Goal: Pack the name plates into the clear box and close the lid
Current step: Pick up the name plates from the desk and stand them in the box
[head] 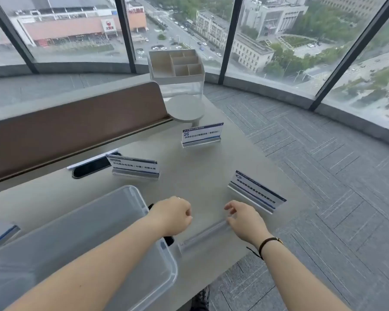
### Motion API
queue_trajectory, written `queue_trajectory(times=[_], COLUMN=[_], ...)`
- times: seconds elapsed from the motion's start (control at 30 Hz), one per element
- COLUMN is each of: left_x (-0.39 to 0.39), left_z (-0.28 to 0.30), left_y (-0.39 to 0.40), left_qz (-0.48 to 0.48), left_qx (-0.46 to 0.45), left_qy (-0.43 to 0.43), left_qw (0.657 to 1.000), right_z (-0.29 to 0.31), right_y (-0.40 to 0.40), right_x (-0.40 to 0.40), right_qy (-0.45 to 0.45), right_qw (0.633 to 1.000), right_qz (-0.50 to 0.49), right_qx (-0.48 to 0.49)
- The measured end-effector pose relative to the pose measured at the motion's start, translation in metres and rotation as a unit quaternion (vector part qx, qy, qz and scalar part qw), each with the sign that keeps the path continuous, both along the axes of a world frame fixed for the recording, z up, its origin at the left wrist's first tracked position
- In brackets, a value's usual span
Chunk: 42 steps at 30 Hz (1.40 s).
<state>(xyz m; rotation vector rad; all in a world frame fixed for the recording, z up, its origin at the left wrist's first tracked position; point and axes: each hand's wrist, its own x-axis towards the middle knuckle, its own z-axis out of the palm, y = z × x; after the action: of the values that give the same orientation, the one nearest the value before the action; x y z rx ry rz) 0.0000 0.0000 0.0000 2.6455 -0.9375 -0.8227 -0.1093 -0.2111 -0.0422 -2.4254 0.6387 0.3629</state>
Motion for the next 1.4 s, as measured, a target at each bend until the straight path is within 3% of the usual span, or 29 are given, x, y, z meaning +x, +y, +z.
queue_trajectory(times=[0.2, 0.4, 0.77, 0.93, 1.1, 1.2, 1.3, 1.4], left_x=[-0.009, -0.022, -0.031, -0.024, -0.018, -0.019, -0.022, -0.03], left_z=[-0.044, -0.066, -0.058, -0.056, -0.034, -0.004, 0.031, 0.064], left_y=[-0.018, -0.023, -0.038, -0.037, -0.028, -0.013, 0.011, 0.048], left_qz=[0.001, -0.037, -0.015, 0.012, 0.027, 0.087, 0.17, 0.204], left_qx=[0.117, 0.211, 0.229, 0.189, 0.108, -0.003, -0.13, -0.196], left_qy=[0.07, 0.027, -0.013, -0.056, -0.113, -0.124, -0.142, -0.175], left_qw=[0.991, 0.977, 0.973, 0.98, 0.987, 0.988, 0.966, 0.943], right_z=[-0.035, -0.053, -0.073, -0.07, -0.025, 0.017, 0.061, 0.101], right_y=[-0.029, -0.045, -0.065, -0.072, -0.083, -0.078, -0.061, -0.028], right_x=[0.002, 0.016, 0.004, 0.001, 0.012, 0.023, 0.037, 0.05], right_qy=[0.006, -0.021, -0.018, -0.05, -0.139, -0.207, -0.266, -0.308], right_qw=[0.992, 0.981, 0.982, 0.987, 0.984, 0.973, 0.957, 0.94], right_qz=[0.116, 0.182, 0.186, 0.152, 0.106, 0.097, 0.114, 0.142], right_qx=[-0.056, -0.065, -0.033, -0.005, 0.026, 0.036, 0.022, 0.032])
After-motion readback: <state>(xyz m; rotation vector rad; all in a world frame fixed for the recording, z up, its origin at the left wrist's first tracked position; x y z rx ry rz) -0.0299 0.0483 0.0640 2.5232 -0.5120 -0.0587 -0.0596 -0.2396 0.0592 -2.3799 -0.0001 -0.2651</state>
